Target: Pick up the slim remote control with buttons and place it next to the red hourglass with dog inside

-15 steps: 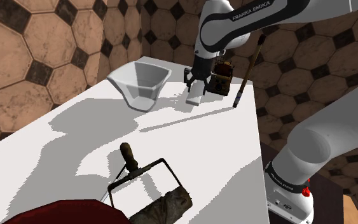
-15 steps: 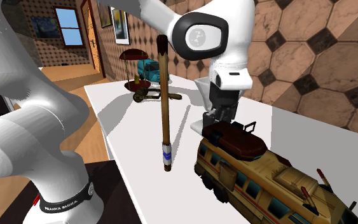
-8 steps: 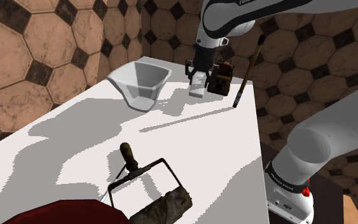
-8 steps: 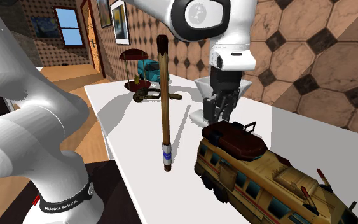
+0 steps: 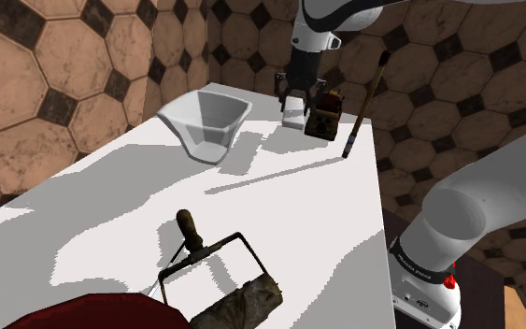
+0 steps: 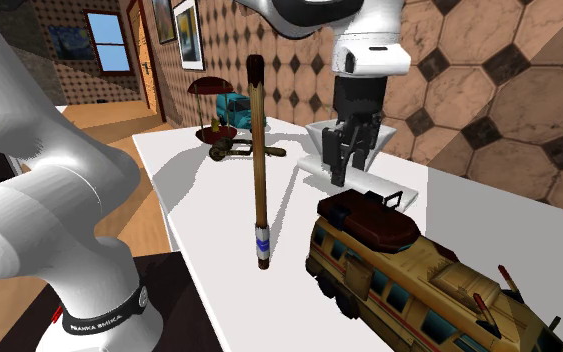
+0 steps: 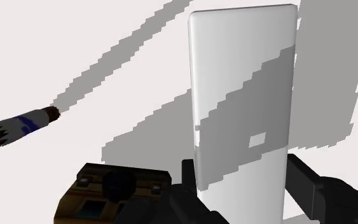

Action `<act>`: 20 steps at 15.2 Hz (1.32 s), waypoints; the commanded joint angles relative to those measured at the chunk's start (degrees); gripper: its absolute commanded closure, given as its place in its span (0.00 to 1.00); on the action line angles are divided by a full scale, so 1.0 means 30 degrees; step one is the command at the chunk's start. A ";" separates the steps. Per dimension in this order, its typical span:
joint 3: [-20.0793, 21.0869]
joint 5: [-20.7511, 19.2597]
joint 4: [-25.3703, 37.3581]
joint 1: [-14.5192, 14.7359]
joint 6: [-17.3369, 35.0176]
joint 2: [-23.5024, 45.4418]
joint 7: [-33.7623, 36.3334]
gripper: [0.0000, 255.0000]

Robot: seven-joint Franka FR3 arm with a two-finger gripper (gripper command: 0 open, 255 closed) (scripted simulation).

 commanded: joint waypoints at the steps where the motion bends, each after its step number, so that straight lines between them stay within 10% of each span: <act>1: -0.0014 -0.0012 0.0479 0.0001 -0.0537 -0.0058 0.0042 1.00; 20: -0.0279 -0.0231 0.5465 -0.0135 -0.5410 0.0056 0.0206 1.00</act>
